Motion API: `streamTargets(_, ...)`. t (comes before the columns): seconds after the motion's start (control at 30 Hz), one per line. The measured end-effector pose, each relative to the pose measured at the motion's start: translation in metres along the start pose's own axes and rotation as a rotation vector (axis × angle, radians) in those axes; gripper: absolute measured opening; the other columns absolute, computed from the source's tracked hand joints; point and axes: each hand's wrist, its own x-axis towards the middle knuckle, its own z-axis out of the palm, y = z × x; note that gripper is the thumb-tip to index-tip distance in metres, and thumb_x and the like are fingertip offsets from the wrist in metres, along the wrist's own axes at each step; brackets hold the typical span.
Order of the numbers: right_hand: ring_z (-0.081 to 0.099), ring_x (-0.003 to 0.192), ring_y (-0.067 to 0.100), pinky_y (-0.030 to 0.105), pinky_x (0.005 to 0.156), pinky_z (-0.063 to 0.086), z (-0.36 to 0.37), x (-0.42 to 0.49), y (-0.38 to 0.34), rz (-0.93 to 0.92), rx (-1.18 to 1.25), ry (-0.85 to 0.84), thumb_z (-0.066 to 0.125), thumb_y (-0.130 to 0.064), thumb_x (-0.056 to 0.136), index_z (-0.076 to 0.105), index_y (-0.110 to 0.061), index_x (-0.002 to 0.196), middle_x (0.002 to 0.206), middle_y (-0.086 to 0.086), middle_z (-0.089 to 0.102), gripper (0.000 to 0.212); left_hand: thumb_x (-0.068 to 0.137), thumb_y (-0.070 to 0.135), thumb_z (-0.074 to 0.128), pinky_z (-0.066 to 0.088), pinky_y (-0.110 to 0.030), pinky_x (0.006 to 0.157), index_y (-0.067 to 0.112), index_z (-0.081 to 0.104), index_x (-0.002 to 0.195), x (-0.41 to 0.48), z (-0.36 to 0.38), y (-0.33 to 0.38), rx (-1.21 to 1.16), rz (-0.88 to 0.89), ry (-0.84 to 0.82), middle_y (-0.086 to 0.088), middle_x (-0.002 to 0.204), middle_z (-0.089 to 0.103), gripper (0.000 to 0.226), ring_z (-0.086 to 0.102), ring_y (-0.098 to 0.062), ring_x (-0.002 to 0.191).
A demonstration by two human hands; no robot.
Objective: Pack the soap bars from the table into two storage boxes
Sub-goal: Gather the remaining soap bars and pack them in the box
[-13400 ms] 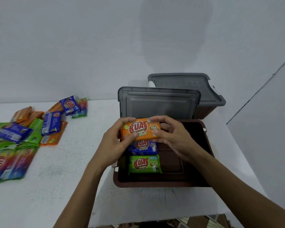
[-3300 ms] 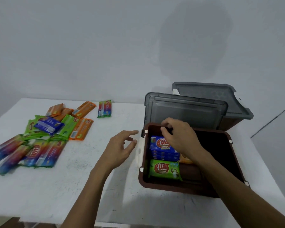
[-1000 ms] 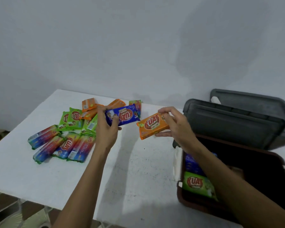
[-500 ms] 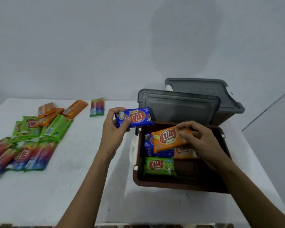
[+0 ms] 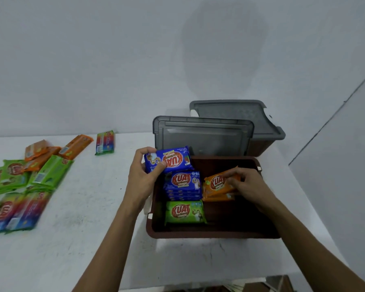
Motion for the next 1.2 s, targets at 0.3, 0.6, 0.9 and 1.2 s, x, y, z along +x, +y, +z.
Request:
streamTargets(0.3,0.059,0.105,0.023,0.021,0.073,0.05,0.015,0.009,0.005,0.012,-0.412,-0.013,0.053,-0.012,0.097,0.056,-0.018,0.122,0.13,0.011,0.056,0.026,0.085,0.012,0.066,0.056,-0.02,0.057,0.027,0.05,0.105,-0.001,0.002,0.001,0.008,0.001,-0.006,0.011,0.104,0.061,0.03,0.069,0.0,0.085)
streamTargets(0.6,0.061,0.11,0.028,0.034,0.089,0.051,0.02,0.003,0.005,-0.024,-0.603,-0.093,0.049,-0.022,0.099,0.051,-0.017,0.13,0.128,0.012,0.059,0.031,0.072,0.028,0.069,0.056,-0.02,0.055,0.017,0.048,0.082,0.004,0.005,0.0,0.039,0.002,-0.02,0.006,0.099,0.066,0.025,0.068,-0.013,0.091)
streamTargets(0.9,0.058,0.101,0.019,0.031,0.075,0.05,0.03,-0.006,-0.021,-0.27,-0.641,0.094,0.049,-0.037,0.096,0.048,-0.026,0.131,0.11,0.002,0.06,0.037,0.072,0.031,0.071,0.06,-0.029,0.064,0.033,0.052,0.117,0.003,0.008,0.012,0.018,-0.037,-0.026,0.007,0.106,0.067,0.049,0.069,-0.012,0.096)
streamTargets(1.2,0.068,0.099,0.01,0.031,0.072,0.061,0.053,-0.021,-0.063,-0.266,0.218,-0.158,0.06,-0.031,0.094,0.049,-0.03,0.129,0.109,-0.001,0.069,0.036,0.082,0.011,0.071,0.059,-0.033,0.063,0.034,0.045,0.126,0.0,0.014,0.015,-0.12,-0.026,-0.017,-0.002,0.12,0.062,0.056,0.069,-0.019,0.097)
